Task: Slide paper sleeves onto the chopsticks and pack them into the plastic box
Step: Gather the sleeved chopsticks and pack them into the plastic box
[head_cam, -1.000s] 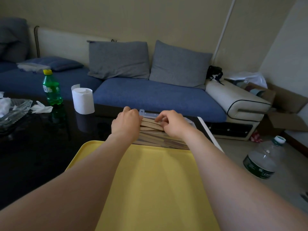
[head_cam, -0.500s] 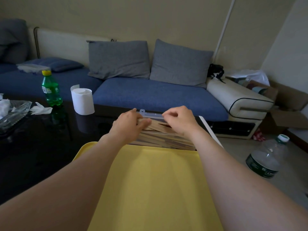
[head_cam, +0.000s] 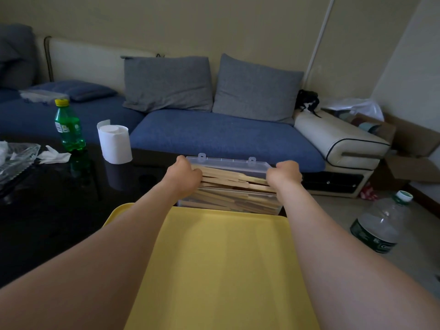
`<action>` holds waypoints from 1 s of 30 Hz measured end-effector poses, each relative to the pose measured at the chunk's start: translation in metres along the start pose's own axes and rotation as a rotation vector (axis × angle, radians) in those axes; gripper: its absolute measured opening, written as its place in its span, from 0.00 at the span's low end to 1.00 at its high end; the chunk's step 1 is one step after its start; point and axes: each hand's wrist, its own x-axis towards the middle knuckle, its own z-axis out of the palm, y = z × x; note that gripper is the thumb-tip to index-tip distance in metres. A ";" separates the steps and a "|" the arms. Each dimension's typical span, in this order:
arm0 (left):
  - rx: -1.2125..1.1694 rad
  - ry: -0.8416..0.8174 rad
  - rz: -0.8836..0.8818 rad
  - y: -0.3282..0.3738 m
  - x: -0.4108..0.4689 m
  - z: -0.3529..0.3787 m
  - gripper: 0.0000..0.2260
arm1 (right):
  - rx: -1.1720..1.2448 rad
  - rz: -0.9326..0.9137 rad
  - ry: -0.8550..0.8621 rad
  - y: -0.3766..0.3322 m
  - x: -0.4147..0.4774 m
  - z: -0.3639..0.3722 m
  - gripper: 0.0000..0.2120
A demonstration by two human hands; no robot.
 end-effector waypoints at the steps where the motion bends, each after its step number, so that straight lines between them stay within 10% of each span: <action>1: -0.002 0.001 0.004 -0.001 0.001 0.000 0.21 | 0.080 0.048 0.009 0.000 0.000 -0.001 0.19; 11: -0.105 0.065 0.021 0.003 -0.005 0.002 0.20 | 0.213 0.125 -0.054 -0.003 -0.002 -0.008 0.15; 30: -0.288 0.438 0.234 0.023 -0.050 -0.015 0.15 | 0.119 -0.309 0.058 -0.016 -0.034 -0.030 0.19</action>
